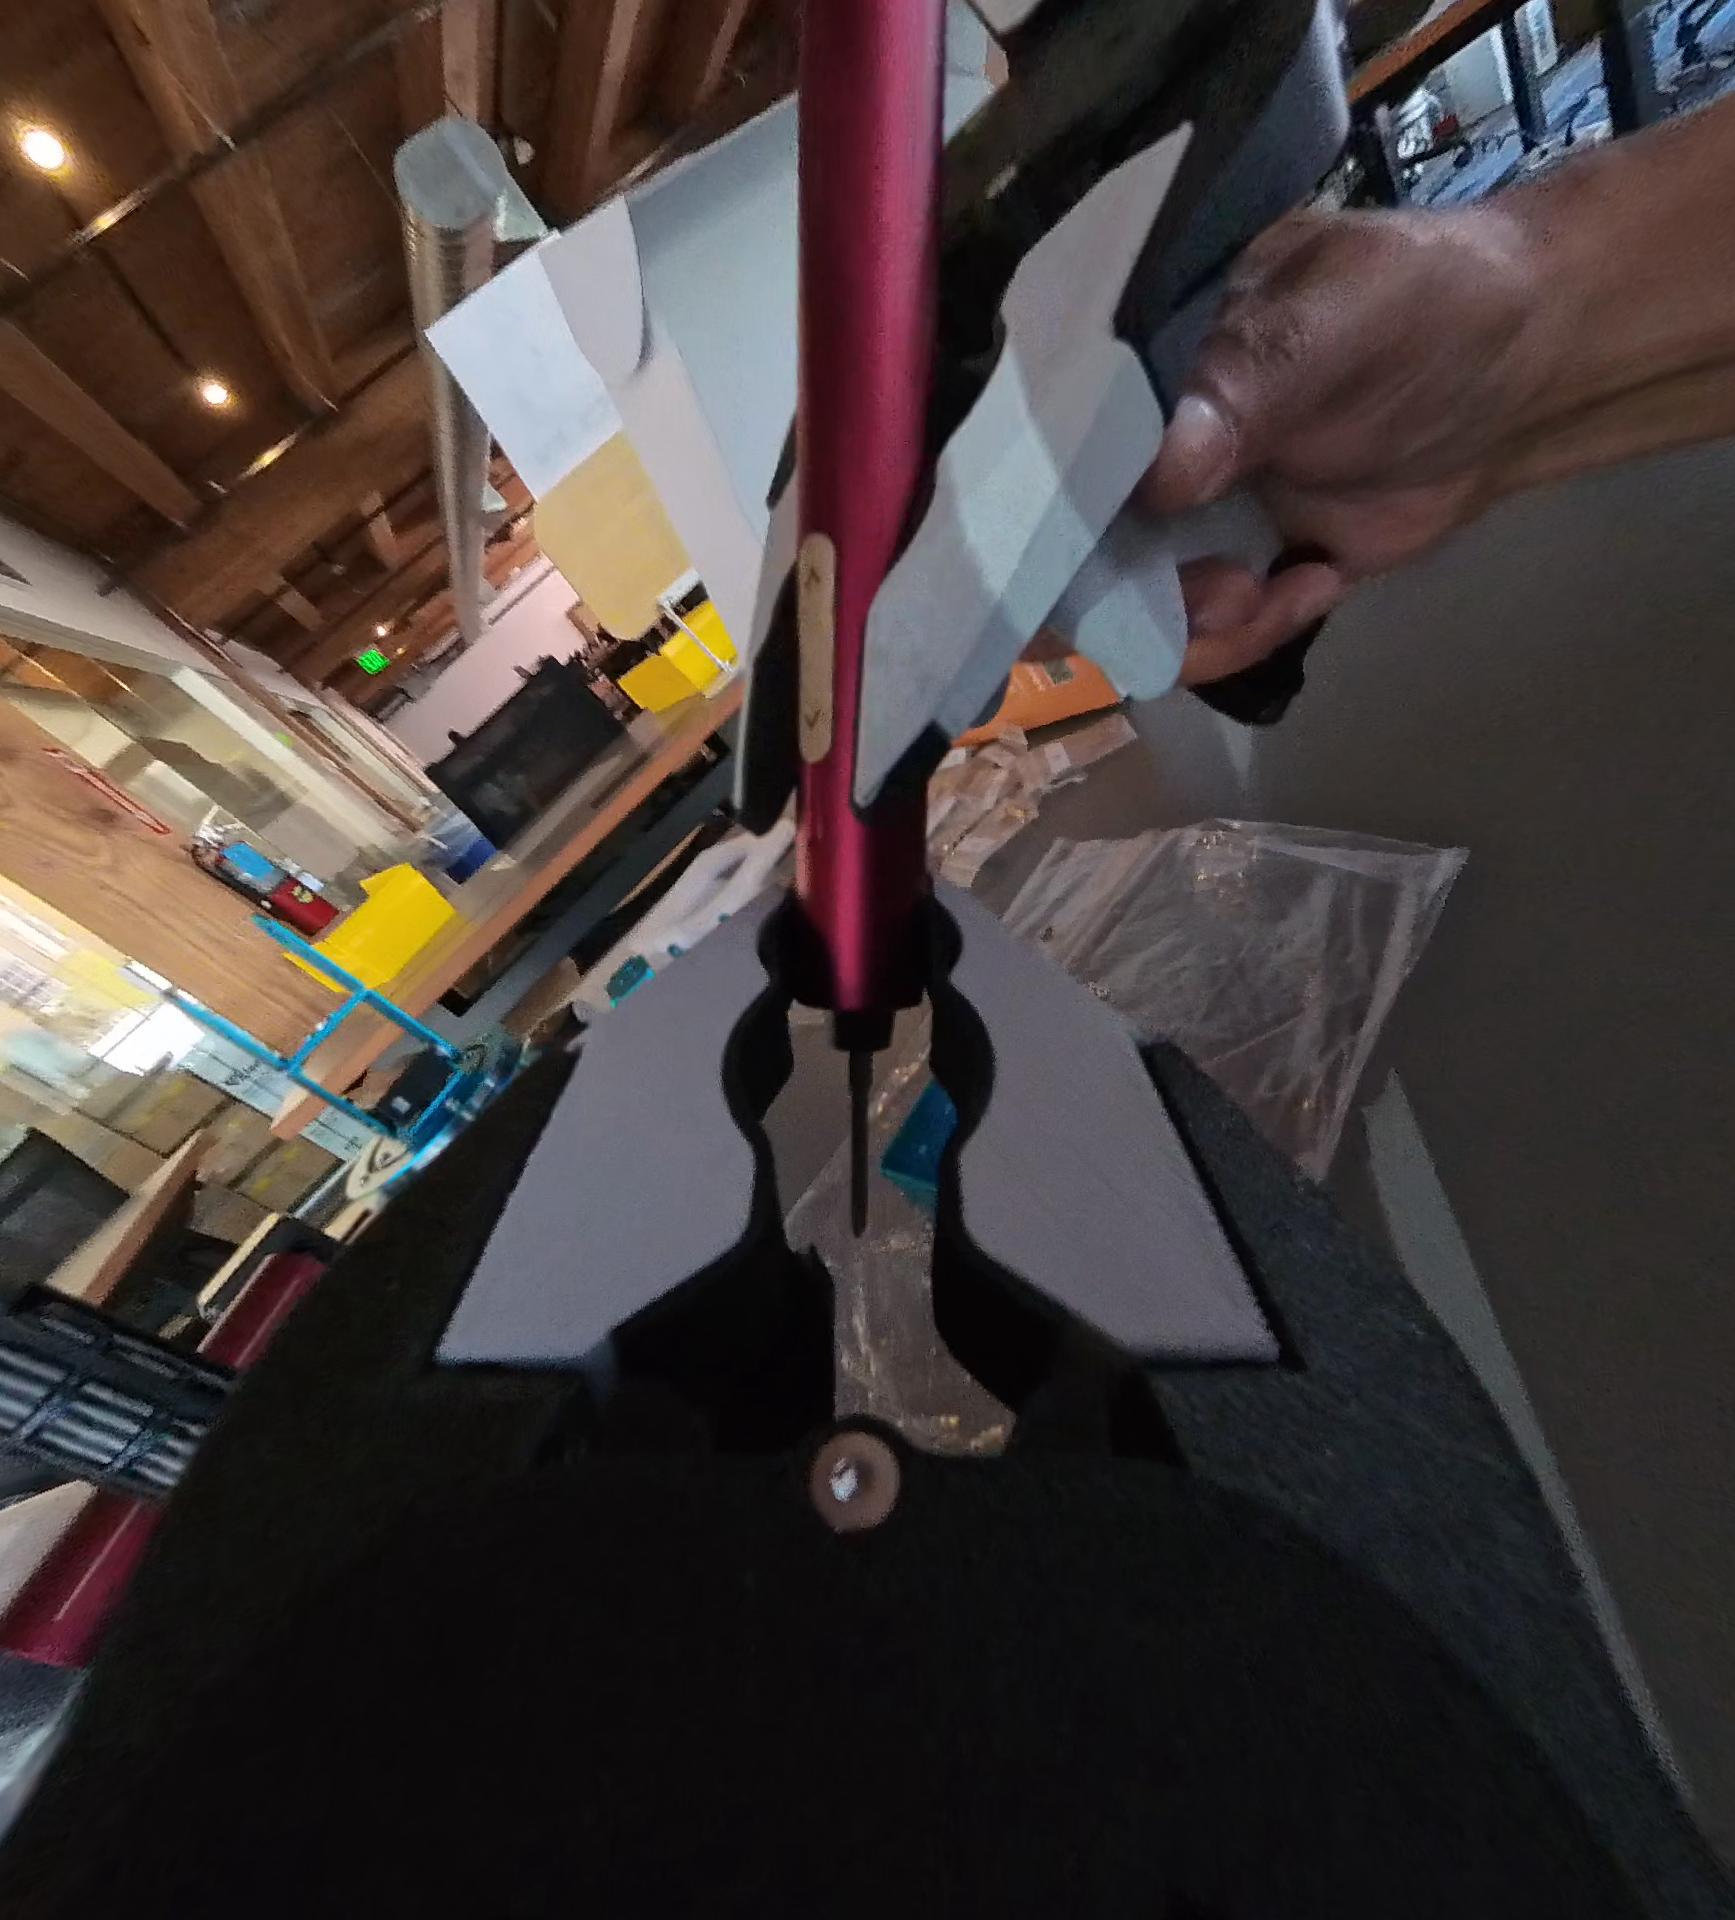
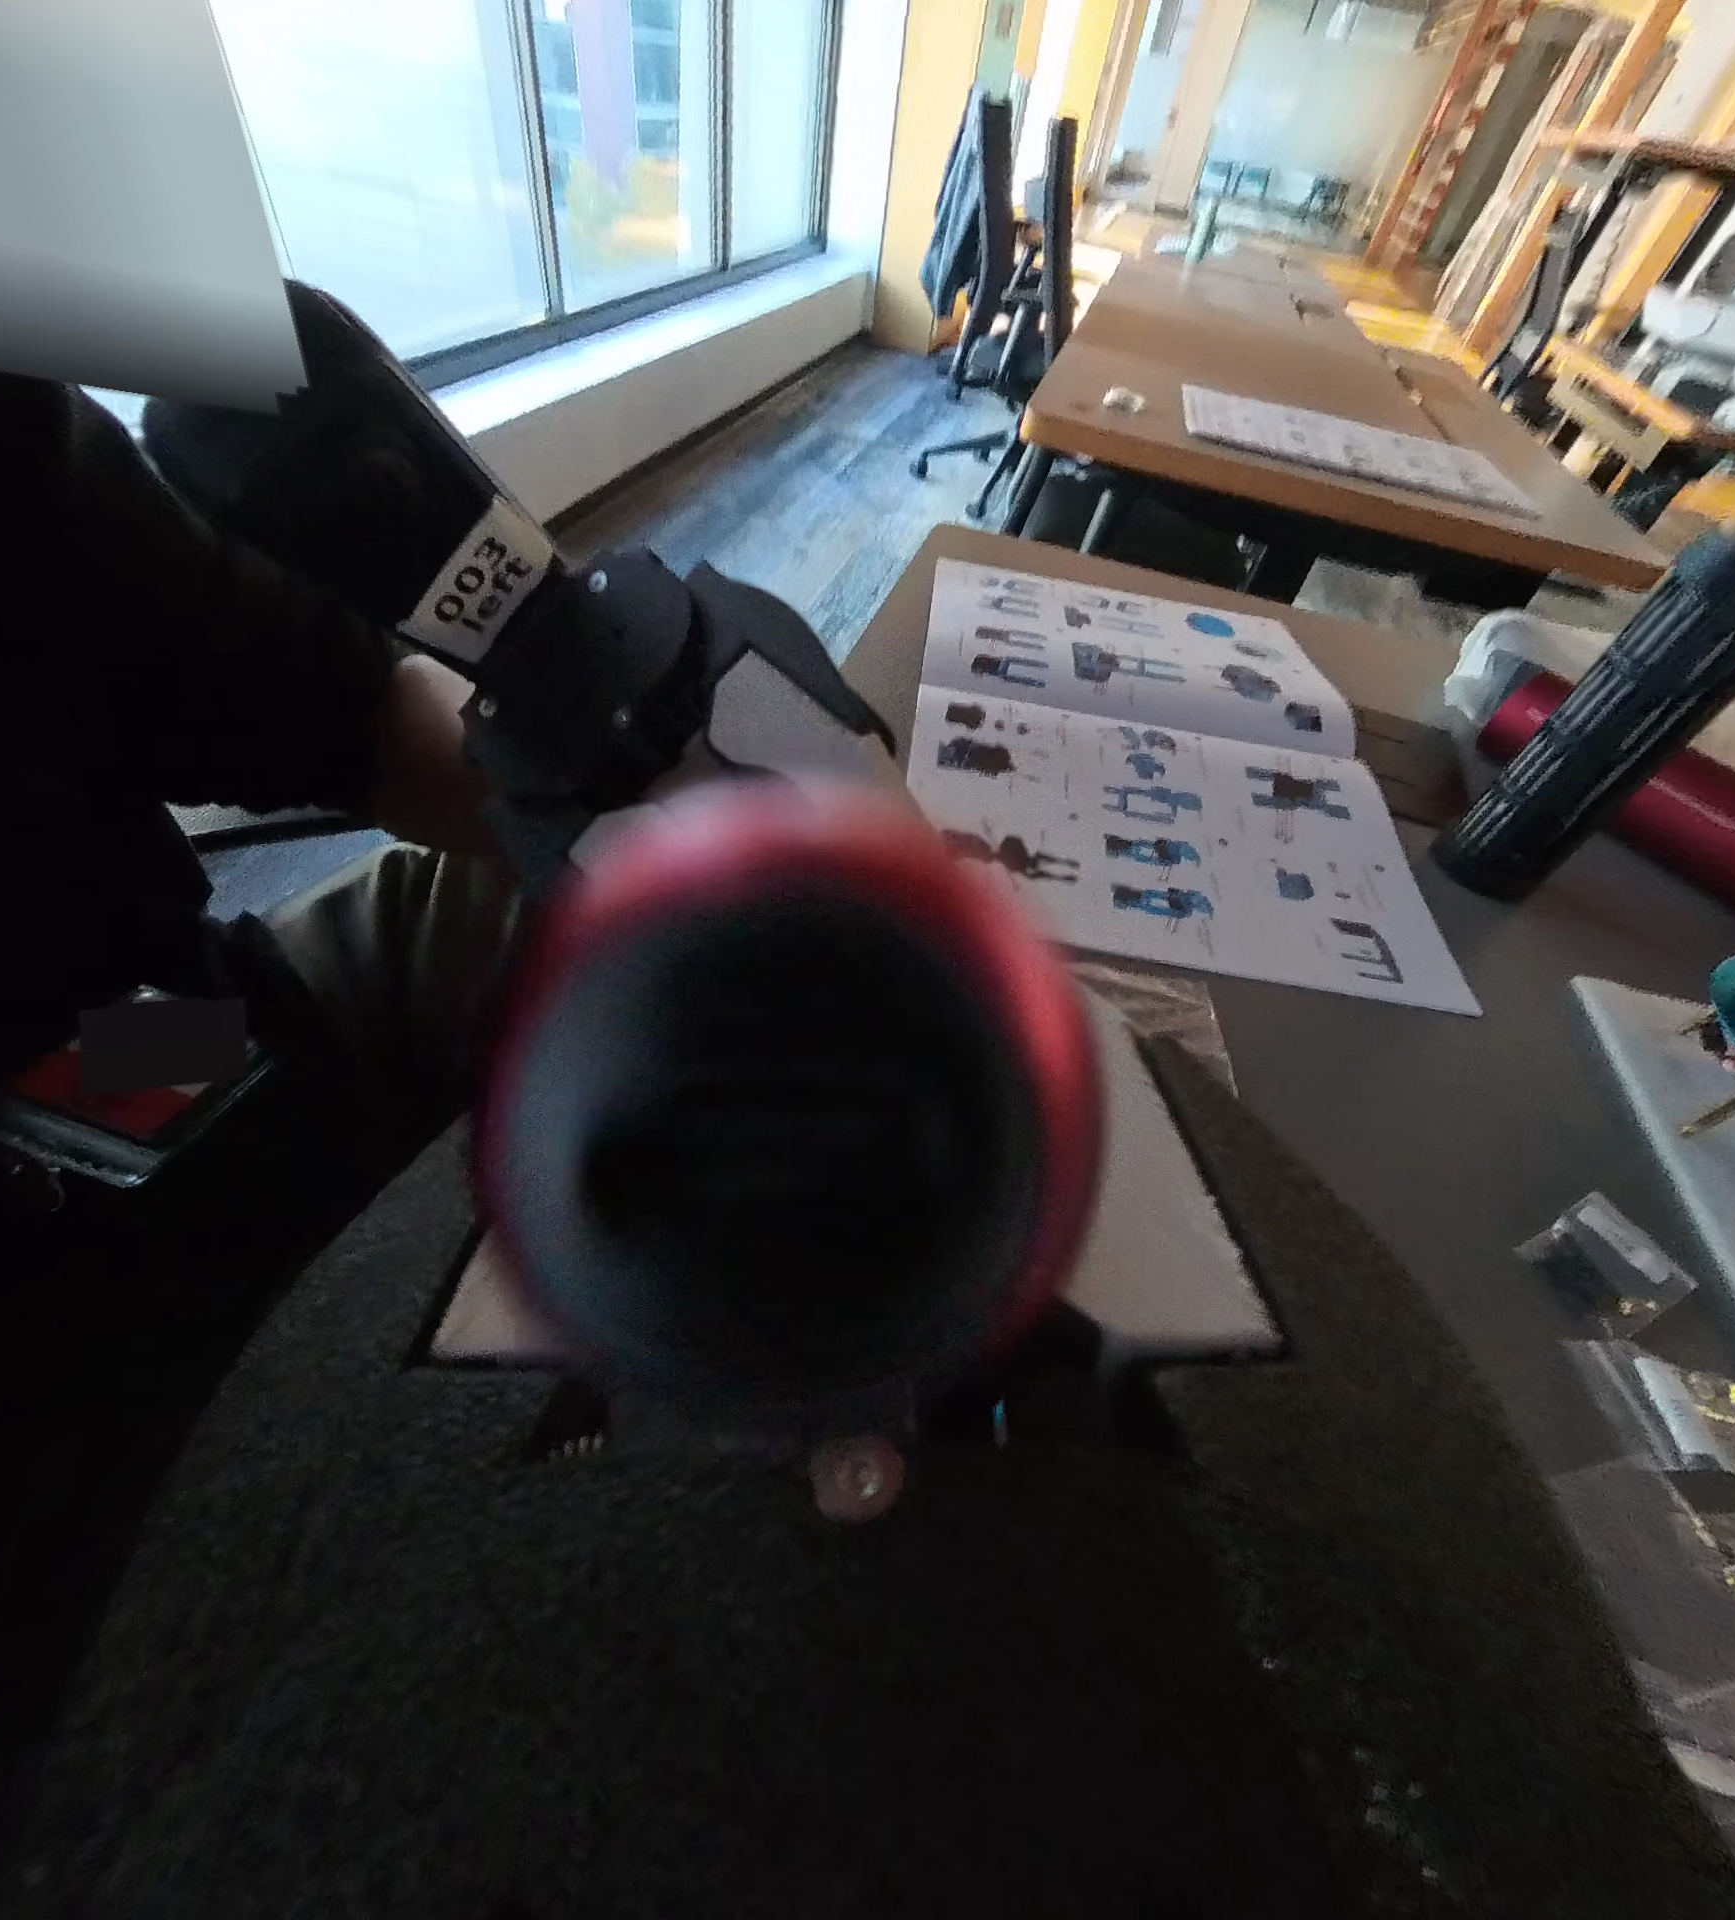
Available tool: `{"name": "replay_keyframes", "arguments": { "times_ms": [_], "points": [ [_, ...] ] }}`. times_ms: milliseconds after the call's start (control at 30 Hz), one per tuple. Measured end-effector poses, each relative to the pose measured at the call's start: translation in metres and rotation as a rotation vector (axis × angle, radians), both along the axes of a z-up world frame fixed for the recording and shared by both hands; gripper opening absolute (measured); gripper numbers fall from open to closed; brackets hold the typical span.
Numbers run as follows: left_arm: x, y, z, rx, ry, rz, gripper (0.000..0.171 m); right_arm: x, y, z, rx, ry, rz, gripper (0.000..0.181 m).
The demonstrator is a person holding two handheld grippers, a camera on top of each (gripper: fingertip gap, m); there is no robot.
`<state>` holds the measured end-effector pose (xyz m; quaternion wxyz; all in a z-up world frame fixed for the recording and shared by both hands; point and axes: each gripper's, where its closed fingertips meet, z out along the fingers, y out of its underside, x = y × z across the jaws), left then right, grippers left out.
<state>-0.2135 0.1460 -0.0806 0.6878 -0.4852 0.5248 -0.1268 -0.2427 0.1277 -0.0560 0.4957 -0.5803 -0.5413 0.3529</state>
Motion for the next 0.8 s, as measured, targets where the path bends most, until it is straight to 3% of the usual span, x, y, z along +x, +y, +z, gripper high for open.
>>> {"name": "replay_keyframes", "arguments": {
  "times_ms": [67,133,167,200,300,433,533,633,800],
  "points": [
    [-0.007,0.002,-0.005,-0.021,0.021,-0.019,0.021,-0.003,0.004,-0.009,-0.038,-0.067,0.019,0.022],
    [-0.026,0.006,-0.022,-0.055,0.123,-0.046,0.043,0.000,0.018,-0.011,-0.015,-0.074,-0.016,0.022],
    [-0.043,0.012,-0.034,-0.098,0.189,-0.046,0.038,0.003,0.024,-0.014,-0.040,-0.081,-0.019,0.022],
    [-0.062,0.020,-0.045,-0.158,0.224,-0.056,0.023,0.006,0.031,-0.019,-0.068,-0.090,-0.024,0.023],
    [-0.108,0.053,-0.073,-0.412,0.253,-0.032,0.028,0.002,0.048,-0.040,-0.117,-0.122,-0.030,0.023],
    [-0.116,0.065,-0.100,-0.565,0.290,-0.076,0.032,-0.005,0.057,-0.081,-0.170,-0.231,-0.043,0.023],
    [-0.111,0.067,-0.112,-0.579,0.347,-0.088,0.028,0.000,0.060,-0.093,-0.193,-0.267,-0.061,0.022],
    [-0.108,0.067,-0.115,-0.540,0.389,-0.093,0.004,0.007,0.057,-0.100,-0.221,-0.282,-0.058,0.023],
    [-0.102,0.067,-0.110,-0.493,0.388,-0.109,0.000,0.008,0.058,-0.100,-0.224,-0.270,-0.065,0.023]
  ]
}}
